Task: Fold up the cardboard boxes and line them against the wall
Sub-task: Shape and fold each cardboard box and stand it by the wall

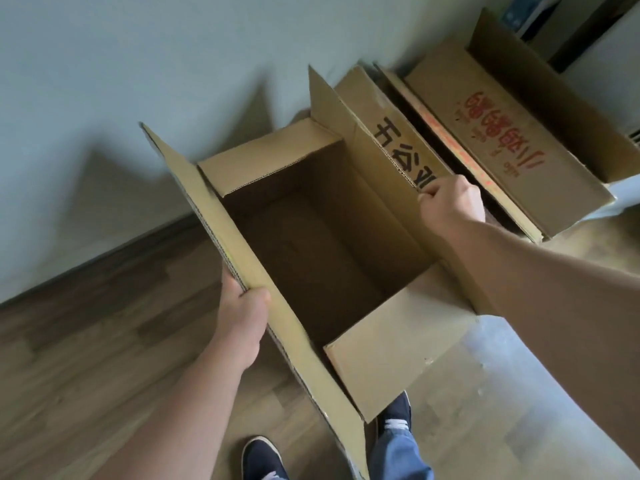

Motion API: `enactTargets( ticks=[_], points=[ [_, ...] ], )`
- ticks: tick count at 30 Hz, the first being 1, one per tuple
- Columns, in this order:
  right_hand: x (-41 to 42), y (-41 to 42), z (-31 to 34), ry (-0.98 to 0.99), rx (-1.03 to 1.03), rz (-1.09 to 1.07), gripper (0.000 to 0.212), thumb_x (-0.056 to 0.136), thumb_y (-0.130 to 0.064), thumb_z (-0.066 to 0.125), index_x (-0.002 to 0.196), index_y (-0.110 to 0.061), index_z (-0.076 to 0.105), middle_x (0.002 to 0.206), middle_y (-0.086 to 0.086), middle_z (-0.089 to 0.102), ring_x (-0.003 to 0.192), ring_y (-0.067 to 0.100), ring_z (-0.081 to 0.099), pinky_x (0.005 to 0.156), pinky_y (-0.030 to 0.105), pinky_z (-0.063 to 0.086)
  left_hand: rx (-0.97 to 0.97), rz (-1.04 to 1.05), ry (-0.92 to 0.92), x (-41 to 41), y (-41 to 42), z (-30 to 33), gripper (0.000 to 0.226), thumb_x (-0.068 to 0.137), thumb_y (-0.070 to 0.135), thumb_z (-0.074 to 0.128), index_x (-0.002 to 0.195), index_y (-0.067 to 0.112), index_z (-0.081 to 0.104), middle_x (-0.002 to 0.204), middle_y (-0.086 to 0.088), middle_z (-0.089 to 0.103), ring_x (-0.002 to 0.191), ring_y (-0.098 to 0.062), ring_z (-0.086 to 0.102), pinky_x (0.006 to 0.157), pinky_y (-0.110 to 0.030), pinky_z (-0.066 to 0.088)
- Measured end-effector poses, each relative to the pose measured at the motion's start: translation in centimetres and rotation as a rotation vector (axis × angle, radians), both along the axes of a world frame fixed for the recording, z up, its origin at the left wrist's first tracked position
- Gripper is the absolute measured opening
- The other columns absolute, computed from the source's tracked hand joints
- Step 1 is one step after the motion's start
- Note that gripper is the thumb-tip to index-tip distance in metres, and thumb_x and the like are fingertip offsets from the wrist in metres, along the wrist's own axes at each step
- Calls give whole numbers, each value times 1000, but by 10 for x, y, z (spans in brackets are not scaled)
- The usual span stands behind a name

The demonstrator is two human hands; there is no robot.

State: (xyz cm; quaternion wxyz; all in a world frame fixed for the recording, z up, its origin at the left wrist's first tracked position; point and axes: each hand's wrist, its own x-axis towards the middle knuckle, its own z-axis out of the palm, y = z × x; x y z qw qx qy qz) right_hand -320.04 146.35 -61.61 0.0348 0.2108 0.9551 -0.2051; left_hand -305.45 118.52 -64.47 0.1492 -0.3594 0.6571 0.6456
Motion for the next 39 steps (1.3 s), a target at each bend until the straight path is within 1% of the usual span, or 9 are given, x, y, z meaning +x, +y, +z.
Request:
enactTargets(
  ticks=[5,12,15,20,23,26,29,35,39],
  points=[
    [-25,22,-31,-6,57,-10,26,97,-10,54,117,-13,71,106,9,68,83,22,57,66,28,42,-65,25,-5,-36,36,-26,89,94,-7,43,160,46,15,161,4,36,144,-25,41,118,-51,33],
    [-30,47,-53,23,-31,138,24,100,-21,58,118,-8,66,99,5,63,84,20,57,59,20,37,-190,83,-4,-58,72,-22,80,102,-5,36,163,35,5,165,-1,28,133,-16,43,104,-27,30],
    [-21,44,-61,25,-47,169,29,103,-22,54,129,-11,60,111,9,65,100,27,62,71,27,40,-224,115,-10,-68,87,-25,78,104,3,38,161,42,2,164,-6,30,118,-16,48,105,-38,41],
    [-15,49,-58,-161,140,463,90,93,-39,70,159,-35,9,162,15,25,137,37,43,94,44,52,-273,152,-35,-84,94,-37,83,103,4,41,159,50,0,167,-6,24,131,-31,54,104,-45,47],
    [16,52,-65,-54,408,917,120,67,-57,85,161,-31,15,165,22,7,151,43,9,118,66,16,-275,155,0,-77,93,-39,79,102,3,39,161,45,5,164,-5,31,120,-18,51,93,-29,40],
    [63,35,-100,-125,376,1227,94,70,-57,82,151,-30,43,161,21,26,150,43,19,117,61,18,-261,174,22,-77,92,-43,80,101,3,42,161,43,8,164,-1,30,122,-13,48,93,-20,34],
    [73,20,-134,-446,339,1055,81,90,-54,66,156,-34,24,165,16,13,151,39,9,120,53,14,-298,157,61,-78,97,-54,83,97,4,46,162,41,10,167,4,23,131,-12,45,95,-11,32],
    [20,-18,-149,-588,226,1048,99,78,-58,76,155,-45,16,166,9,3,152,35,1,121,54,10,-497,54,-35,-88,120,-95,86,92,42,48,157,48,-8,170,-1,2,153,-36,17,119,-58,29],
    [-54,-53,-132,-174,69,885,69,97,-43,59,156,-30,26,167,4,10,153,28,7,120,49,21,-658,-79,-233,-110,149,-115,85,100,59,38,154,45,-26,168,-8,-22,154,-39,-17,119,-69,-4]
  ],
)
